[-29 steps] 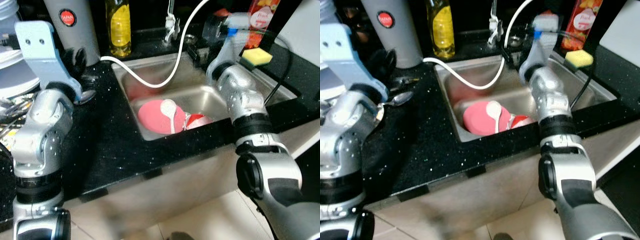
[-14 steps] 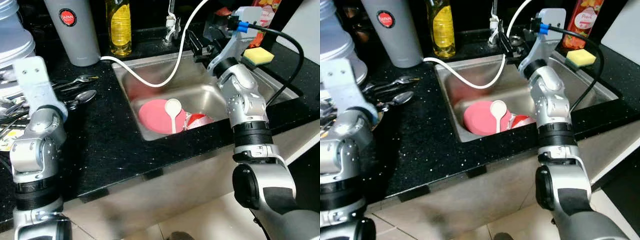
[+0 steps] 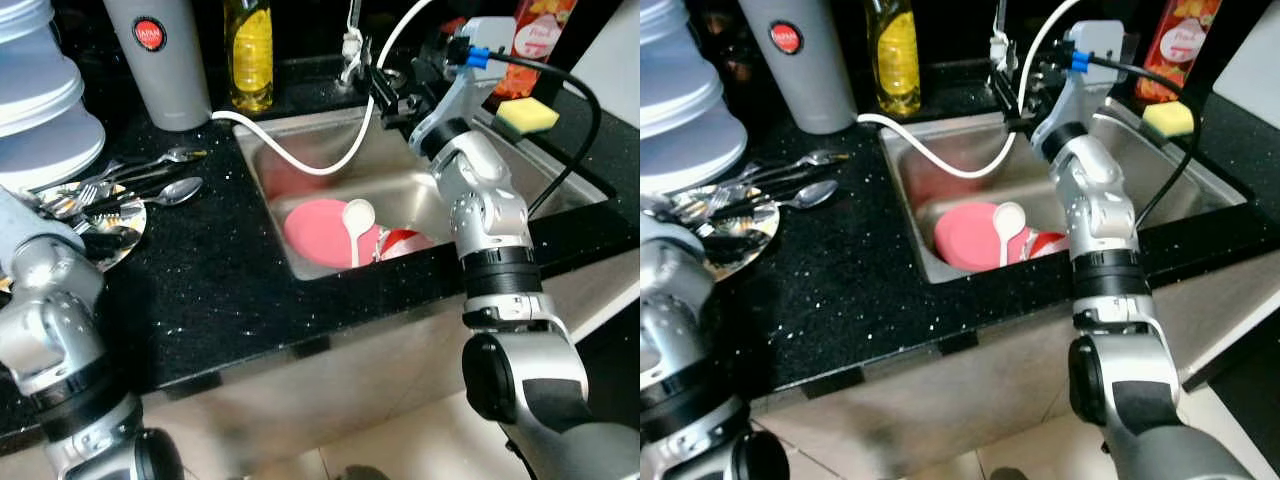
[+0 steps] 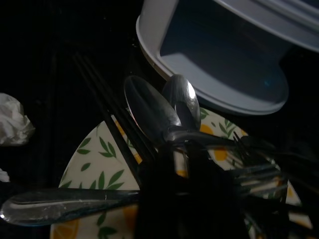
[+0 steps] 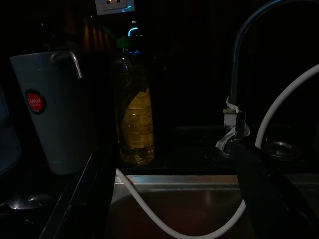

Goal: Kitchen organization

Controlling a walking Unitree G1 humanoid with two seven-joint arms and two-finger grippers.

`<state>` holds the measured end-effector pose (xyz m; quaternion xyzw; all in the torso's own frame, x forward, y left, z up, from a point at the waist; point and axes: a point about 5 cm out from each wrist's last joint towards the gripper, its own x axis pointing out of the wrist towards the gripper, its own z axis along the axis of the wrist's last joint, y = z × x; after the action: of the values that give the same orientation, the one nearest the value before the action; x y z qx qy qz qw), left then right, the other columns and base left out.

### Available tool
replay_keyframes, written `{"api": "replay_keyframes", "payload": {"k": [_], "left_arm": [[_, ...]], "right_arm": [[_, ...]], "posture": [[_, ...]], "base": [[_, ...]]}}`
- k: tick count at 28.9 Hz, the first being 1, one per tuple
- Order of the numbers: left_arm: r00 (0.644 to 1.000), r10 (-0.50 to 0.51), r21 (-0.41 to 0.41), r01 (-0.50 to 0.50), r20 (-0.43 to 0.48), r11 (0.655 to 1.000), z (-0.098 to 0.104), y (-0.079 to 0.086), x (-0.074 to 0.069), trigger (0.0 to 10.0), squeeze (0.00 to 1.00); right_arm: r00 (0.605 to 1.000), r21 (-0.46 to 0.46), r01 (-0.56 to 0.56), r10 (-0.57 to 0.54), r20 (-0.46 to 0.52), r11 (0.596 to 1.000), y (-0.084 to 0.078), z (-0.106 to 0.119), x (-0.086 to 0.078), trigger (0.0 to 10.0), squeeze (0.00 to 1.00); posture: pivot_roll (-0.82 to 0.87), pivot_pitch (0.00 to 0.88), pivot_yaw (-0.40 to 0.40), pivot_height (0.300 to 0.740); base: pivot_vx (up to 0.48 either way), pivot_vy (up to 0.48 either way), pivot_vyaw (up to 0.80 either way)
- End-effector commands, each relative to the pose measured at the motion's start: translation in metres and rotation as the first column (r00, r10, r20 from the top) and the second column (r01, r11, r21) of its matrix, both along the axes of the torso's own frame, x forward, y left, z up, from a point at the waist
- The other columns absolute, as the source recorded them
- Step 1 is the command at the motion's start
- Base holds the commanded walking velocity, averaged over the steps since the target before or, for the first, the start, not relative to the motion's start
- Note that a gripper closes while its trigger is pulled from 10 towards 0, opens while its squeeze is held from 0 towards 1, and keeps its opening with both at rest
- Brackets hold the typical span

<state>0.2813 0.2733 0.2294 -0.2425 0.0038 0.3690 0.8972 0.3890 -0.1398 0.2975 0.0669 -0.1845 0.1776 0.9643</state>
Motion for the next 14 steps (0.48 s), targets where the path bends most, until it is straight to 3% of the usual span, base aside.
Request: {"api": "replay_keyframes", "payload": {"k": [1, 2, 3, 4, 10, 13, 14], "left_arm": [[1.0, -0.007, -0.039, 0.007, -0.006, 0.999, -0.0051, -0.0035, 0.0037, 0.0, 0.0], [1.0, -0.012, -0.027, 0.012, -0.006, 1.0, -0.0035, -0.0048, 0.0046, 0.0, 0.0], [1.0, -0.014, -0.019, 0.013, -0.009, 1.0, -0.0026, -0.0058, 0.0052, 3.5, 0.0], [1.0, -0.018, -0.013, 0.018, -0.013, 1.0, -0.0022, -0.0064, 0.0061, 10.0, 0.0], [1.0, -0.001, -0.039, 0.0, -0.018, 0.999, -0.0042, -0.0048, 0.0071, 10.0, 0.0], [1.0, 0.014, 0.014, -0.014, 0.0, 1.0, 0.002, -0.0029, 0.006, 10.0, 0.0], [1.0, 0.022, 0.039, -0.021, -0.008, 0.999, 0.0037, -0.0018, 0.0059, 10.0, 0.59]], "right_arm": [[1.0, 0.011, -0.006, 0.006, -0.005, 1.0, 0.0003, -0.002, -0.0019, 10.0, 0.0], [1.0, 0.011, -0.007, 0.007, -0.005, 1.0, 0.0004, -0.0019, -0.002, 10.0, 0.0], [1.0, 0.01, -0.007, 0.007, -0.005, 1.0, 0.0005, -0.002, -0.002, 10.0, 0.0], [1.0, 0.01, -0.008, 0.008, -0.006, 1.0, 0.0005, -0.0019, -0.002, 10.0, 0.0], [1.0, 0.009, -0.009, 0.009, -0.006, 1.0, 0.0006, -0.002, -0.002, 10.0, 0.0], [1.0, 0.009, -0.009, 0.009, -0.007, 1.0, 0.0001, -0.0021, -0.0022, 10.0, 0.0], [1.0, 0.009, -0.009, 0.009, -0.008, 1.0, 0.0, -0.0021, -0.0021, 10.0, 0.0]], "posture": [[-0.02, 0.022, -0.013, 0.74], [-0.02, 0.022, -0.013, 0.74], [-0.02, 0.02, -0.014, 0.74], [-0.02, 0.02, -0.014, 0.74], [-0.02, 0.019, -0.012, 0.74], [-0.02, 0.02, -0.011, 0.74], [-0.02, 0.02, -0.011, 0.74]], "base": [[0.0, 0.0, 0.0], [0.0, 0.0, 0.0], [0.0, 0.0, 0.0], [0.0, 0.0, 0.0], [0.0, 0.0, 0.0], [0.0, 0.0, 0.0], [0.0, 0.0, 0.0]]}}
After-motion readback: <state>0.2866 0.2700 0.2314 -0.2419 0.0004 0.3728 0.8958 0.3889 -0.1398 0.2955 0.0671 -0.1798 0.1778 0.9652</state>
